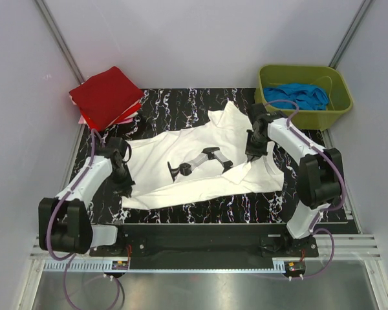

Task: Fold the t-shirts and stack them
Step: Fold the tshirt

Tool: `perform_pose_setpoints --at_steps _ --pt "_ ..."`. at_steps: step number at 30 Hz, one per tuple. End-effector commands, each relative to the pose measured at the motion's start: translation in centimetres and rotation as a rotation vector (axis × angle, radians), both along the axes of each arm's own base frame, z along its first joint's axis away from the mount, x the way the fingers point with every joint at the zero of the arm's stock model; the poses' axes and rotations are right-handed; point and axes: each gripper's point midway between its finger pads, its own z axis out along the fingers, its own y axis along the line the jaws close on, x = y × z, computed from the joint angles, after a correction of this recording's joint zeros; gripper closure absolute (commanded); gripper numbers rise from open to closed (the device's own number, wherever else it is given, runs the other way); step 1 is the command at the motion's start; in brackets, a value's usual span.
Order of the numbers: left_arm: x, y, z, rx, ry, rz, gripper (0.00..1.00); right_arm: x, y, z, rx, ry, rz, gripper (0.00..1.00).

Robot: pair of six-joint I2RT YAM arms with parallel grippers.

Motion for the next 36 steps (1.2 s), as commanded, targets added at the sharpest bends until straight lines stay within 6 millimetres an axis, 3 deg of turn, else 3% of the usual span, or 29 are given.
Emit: perform_pose_setpoints --at_steps 1,12,15,17,19,20,21,22,23,25,26,27,28,29,30,31,32,33,36 --pt "1.3 -0.3 0.2 -0.052 -0.013 -0.031 1.0 2.9 -0.4 1.2 -0.017 -0.07 0.001 1.0" --pt "2.1 1.1 -1.3 -0.048 0.051 0.008 1.0 5.2 -0.4 -0.5 -0.044 -0.034 0.0 1.0" --pt "2.9 1.2 -1.8 -0.048 0.057 0.012 0.92 5.9 -0.5 -1.6 -0.057 -0.007 -0.005 1.0" --pt "3.4 1.5 -2.0 -0.062 0.062 0.034 0.85 6.6 -0.8 -1.9 -0.079 0.003 -0.009 0.85" --pt "4.4 1.4 -1.4 -0.084 0.028 0.056 0.77 7.5 -1.9 -1.7 -0.106 -0.005 -0.035 0.55" --pt "4.9 1.4 -0.9 -0.087 0.004 0.069 0.71 8.2 -2.3 -0.8 -0.113 -0.024 -0.048 0.31" --pt "5.3 1.4 -0.3 -0.087 -0.022 0.072 0.6 8.6 -3.1 -0.3 -0.122 -0.037 -0.071 0.24" --pt "6.1 1.4 1.2 -0.088 -0.086 0.072 0.38 8.8 -3.9 1.0 -0.146 -0.065 -0.088 0.18" --pt "6.5 1.4 2.0 -0.086 -0.12 0.076 0.27 9.0 -4.2 1.9 -0.151 -0.09 -0.107 0.11" --pt "6.9 1.7 4.4 -0.066 -0.221 0.073 0.19 9.1 -4.5 4.6 -0.135 -0.176 -0.125 0.1" --pt "6.9 1.7 5.0 -0.06 -0.25 0.075 0.06 8.0 -4.3 4.2 -0.112 -0.164 -0.127 0.1" --pt "7.1 1.4 5.5 -0.071 -0.288 0.067 0.01 7.4 -3.8 4.3 -0.076 -0.169 -0.128 0.11" --pt "6.6 0.9 6.0 -0.088 -0.326 0.057 0.01 6.5 -2.4 5.7 0.023 -0.196 -0.114 0.12" --pt "6.4 0.5 6.1 -0.107 -0.343 0.051 0.01 5.4 -1.7 4.1 0.071 -0.178 -0.121 0.14" --pt "6.2 -0.5 6.1 -0.133 -0.357 0.027 0.01 4.5 -0.7 3.9 0.132 -0.17 -0.111 0.17" --pt "5.9 -0.9 6.0 -0.147 -0.38 0.022 0.01 4.3 1.1 4.9 0.245 -0.213 -0.078 0.19" --pt "5.8 -1.4 5.9 -0.164 -0.389 0.026 0.01 2.4 1.5 2.8 0.275 -0.157 -0.086 0.21" --pt "5.9 -2.2 5.8 -0.18 -0.408 0.01 0.01 1.8 1.9 2.4 0.307 -0.151 -0.082 0.23" --pt "5.1 -4.2 4.7 -0.243 -0.404 -0.008 0.01 0.2 3.0 0.6 0.377 -0.124 -0.074 0.45"
